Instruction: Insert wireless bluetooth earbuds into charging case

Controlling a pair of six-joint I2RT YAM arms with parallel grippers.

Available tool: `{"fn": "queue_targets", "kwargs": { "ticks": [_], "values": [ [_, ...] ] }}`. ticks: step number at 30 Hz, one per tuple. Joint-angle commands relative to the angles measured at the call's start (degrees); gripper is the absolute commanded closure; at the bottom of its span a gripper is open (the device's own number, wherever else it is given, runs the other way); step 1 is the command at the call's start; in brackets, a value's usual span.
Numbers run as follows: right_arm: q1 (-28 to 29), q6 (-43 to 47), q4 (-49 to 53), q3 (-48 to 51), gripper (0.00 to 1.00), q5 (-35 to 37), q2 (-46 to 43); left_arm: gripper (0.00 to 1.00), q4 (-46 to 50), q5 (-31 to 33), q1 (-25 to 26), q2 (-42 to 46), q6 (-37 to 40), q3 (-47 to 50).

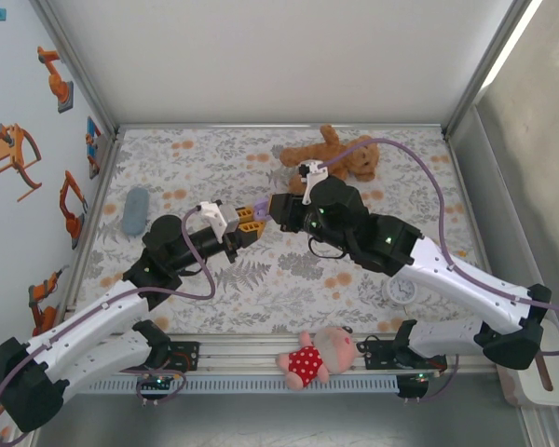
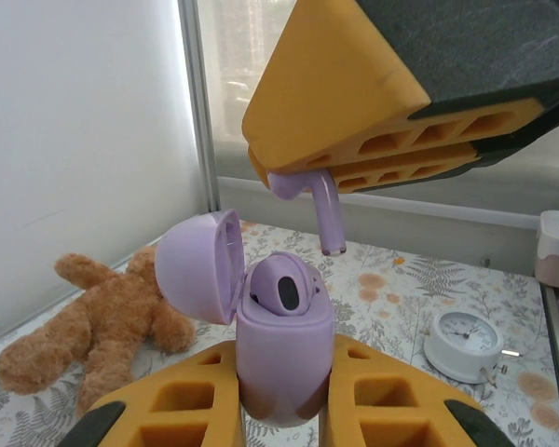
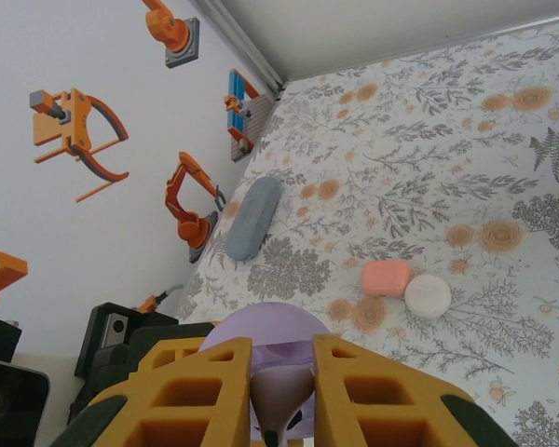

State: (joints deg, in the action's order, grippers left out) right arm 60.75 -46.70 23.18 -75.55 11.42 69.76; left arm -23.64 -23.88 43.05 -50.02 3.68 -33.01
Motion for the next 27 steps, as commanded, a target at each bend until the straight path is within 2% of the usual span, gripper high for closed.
{"fn": "queue_targets", "kwargs": {
  "ticks": [1, 27],
  "values": [
    [0.42, -1.11, -1.64, 0.84, 0.80, 0.80, 0.26, 1.00, -2.13, -1.01, 0.29, 0.14, 1.27, -2.05],
    [0.59, 0.22, -1.27, 1.11, 0.80, 2.03, 0.84, 1.00, -1.86, -1.61, 0.38, 0.63, 1.22, -1.97]
  ]
}}
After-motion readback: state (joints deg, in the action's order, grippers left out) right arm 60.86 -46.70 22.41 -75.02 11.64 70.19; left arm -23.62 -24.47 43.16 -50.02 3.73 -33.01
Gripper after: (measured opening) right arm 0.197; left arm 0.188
